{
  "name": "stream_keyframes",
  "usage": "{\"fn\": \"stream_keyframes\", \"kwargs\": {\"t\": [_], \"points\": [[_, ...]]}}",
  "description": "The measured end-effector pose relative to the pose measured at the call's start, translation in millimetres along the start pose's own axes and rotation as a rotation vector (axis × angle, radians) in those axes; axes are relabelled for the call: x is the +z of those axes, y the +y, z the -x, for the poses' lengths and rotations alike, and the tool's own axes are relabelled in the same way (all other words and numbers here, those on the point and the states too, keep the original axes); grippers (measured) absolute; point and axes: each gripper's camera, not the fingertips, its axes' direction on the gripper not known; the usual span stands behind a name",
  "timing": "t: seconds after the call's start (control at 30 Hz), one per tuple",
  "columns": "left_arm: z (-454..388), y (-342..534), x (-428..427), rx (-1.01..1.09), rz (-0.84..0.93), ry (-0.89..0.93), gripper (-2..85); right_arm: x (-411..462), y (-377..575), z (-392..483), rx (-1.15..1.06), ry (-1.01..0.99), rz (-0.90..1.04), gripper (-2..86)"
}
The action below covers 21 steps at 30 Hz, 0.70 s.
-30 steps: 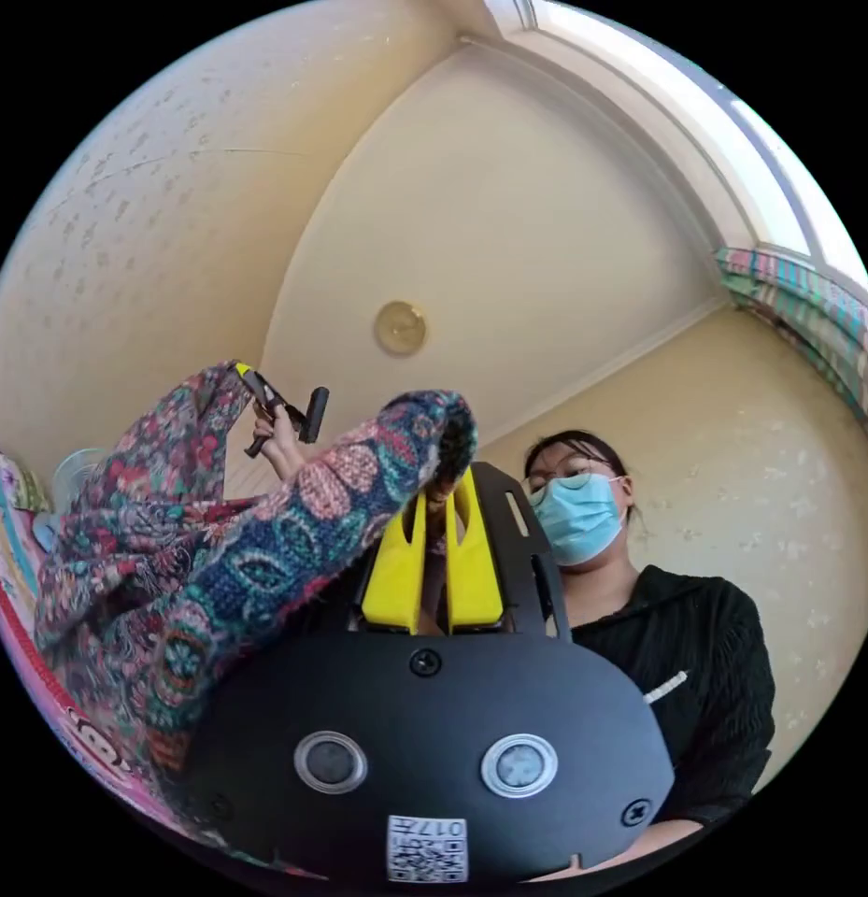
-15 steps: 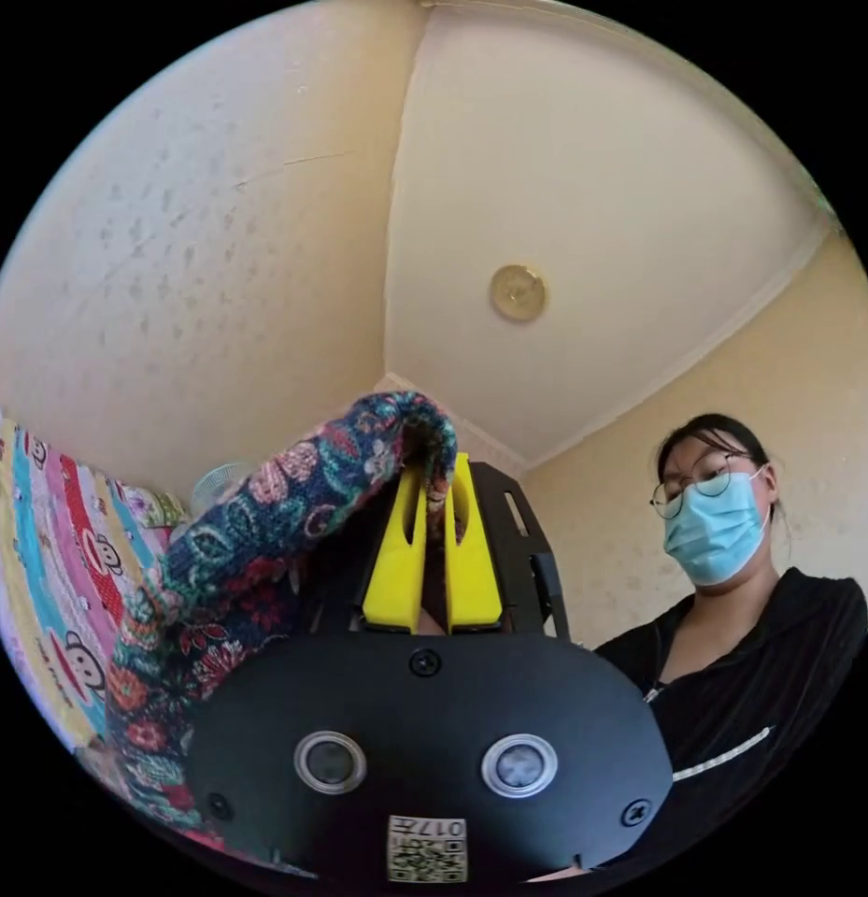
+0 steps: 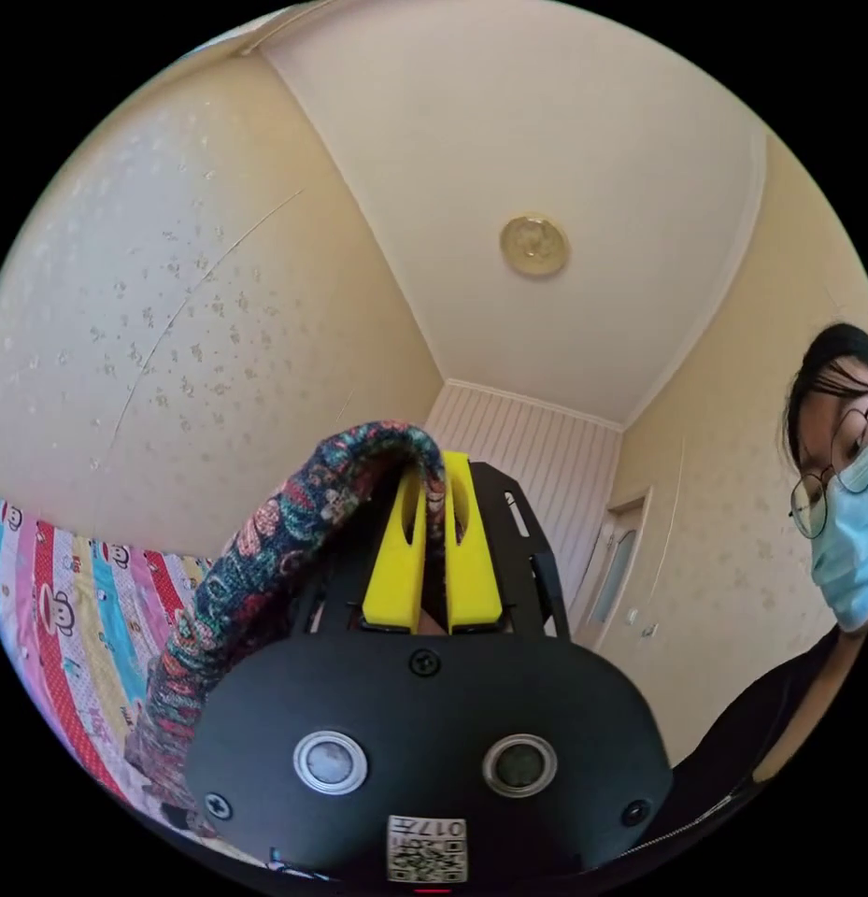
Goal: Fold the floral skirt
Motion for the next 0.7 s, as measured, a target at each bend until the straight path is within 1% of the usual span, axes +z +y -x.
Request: {"fn": "stream_keyframes", "kwargs": {"t": [0.03, 0.07, 0.1, 0.13, 0.17, 0.27, 0.33, 0.4, 0.47, 0.53, 0.6, 0.67, 0.7], "points": [[6.5, -0.5, -0.2, -0.023, 0.006, 0.006, 1.4, -0.1, -1.9, 0.5, -0.017, 0.009, 0.030, 8.1], [20.2, -1.8, -2.1, -0.066, 0.016, 0.018, 1.4, 4.0, -2.2, -2.7, -0.002, 0.005, 0.088, 8.8], [33.9, -3.0, -5.8, -0.101, 0.019, 0.024, 1.3, 6.9, -1.7, -5.7, 0.022, -0.001, 0.120, 9.1], [40.4, -3.3, -8.2, -0.117, 0.016, 0.023, 1.3, 13.3, 0.7, -13.3, 0.096, -0.025, 0.179, 10.0], [52.2, -3.8, -13.2, -0.144, 0.007, 0.018, 1.3, 19.5, 5.1, -19.4, 0.173, -0.074, 0.218, 10.0], [74.9, -8.1, -25.3, -0.173, -0.010, 0.014, 1.5, 28.2, 16.7, -19.5, 0.252, -0.196, 0.291, 6.4], [84.6, -13.4, -32.6, -0.163, -0.012, 0.017, 1.7, 21.6, 13.2, -18.8, 0.256, -0.165, 0.270, 5.5], [99.6, -22.4, -50.7, -0.146, -0.036, 0.008, 2.1, 12.0, -1.5, -23.2, 0.215, -0.154, 0.259, 5.1], [114.9, -30.3, -67.7, -0.156, -0.057, -0.003, 2.7, 0.7, -34.9, -36.9, 0.142, -0.072, 0.280, 4.9], [132.5, -36.4, -80.9, -0.177, -0.056, -0.008, 3.5, -9.5, -66.5, -50.8, 0.124, 0.002, 0.237, 4.8], [153.6, -36.7, -92.5, -0.201, -0.030, 0.006, 5.0, -25.4, -100.8, -66.2, 0.148, 0.040, 0.127, 4.9], [170.6, -31.4, -98.3, -0.244, 0.016, 0.008, 6.9, -52.1, -148.6, -78.2, 0.153, 0.089, -0.045, 4.9], [182.5, -26.3, -100.7, -0.273, 0.060, 0.017, 8.8, -56.8, -160.6, -79.2, 0.149, 0.111, -0.063, 4.8]]}}
